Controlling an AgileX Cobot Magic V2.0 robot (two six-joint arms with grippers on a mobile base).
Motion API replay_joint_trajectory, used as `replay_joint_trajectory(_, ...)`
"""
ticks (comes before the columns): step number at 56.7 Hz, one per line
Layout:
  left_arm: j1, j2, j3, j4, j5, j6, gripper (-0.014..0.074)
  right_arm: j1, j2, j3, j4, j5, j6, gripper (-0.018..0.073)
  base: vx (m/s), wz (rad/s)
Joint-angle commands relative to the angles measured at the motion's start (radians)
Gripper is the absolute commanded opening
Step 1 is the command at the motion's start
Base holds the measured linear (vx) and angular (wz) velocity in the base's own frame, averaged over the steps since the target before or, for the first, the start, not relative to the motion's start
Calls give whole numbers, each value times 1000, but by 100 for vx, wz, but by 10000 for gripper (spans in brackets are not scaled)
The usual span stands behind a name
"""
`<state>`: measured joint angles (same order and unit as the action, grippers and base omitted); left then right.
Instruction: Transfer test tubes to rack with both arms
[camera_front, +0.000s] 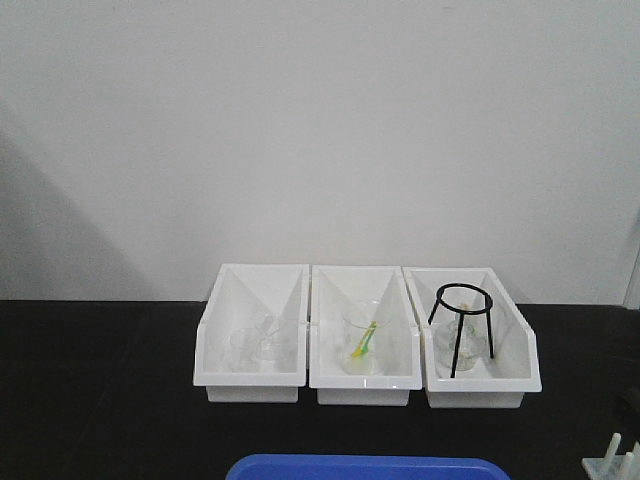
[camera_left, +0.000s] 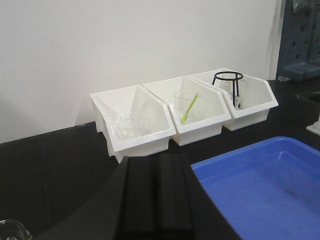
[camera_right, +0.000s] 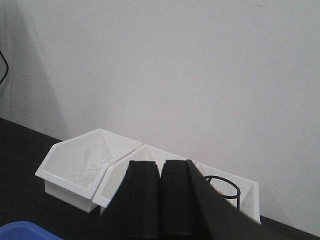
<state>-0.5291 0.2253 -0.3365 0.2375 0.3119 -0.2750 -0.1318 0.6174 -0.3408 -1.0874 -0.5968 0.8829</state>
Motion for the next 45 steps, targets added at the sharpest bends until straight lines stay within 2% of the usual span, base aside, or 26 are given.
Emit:
replay_joint_trajectory(1, 0, 15, -25, -31, -87, -7, -15, 0, 0, -28, 20, -40, 2, -7, 0, 0)
replay_joint_trajectory(8, 48, 9, -21, -52, -67, 69, -15, 0, 0, -28, 13, -40, 2, -7, 0, 0)
replay_joint_trajectory(17, 168, -38, 53, -129, -93, 187, -15, 0, 0, -28, 13, -40, 2, -7, 0, 0)
replay_joint_trajectory(26, 286, -180, 220, -204, -186, 191, -15, 0, 0, -28, 13, -40, 2, -7, 0, 0)
replay_joint_trajectory(30, 332, -254, 287, -212, -205, 192, -15, 0, 0, -28, 13, -40, 2, -7, 0, 0)
replay_joint_trajectory(37, 374, -248, 365, -214, -216, 184, -15, 0, -1, -26, 13, -40, 2, -7, 0, 0)
replay_joint_trajectory(45, 380, -255, 395, -220, -195, 194, -15, 0, 4, -25, 13, -39, 2, -7, 0, 1)
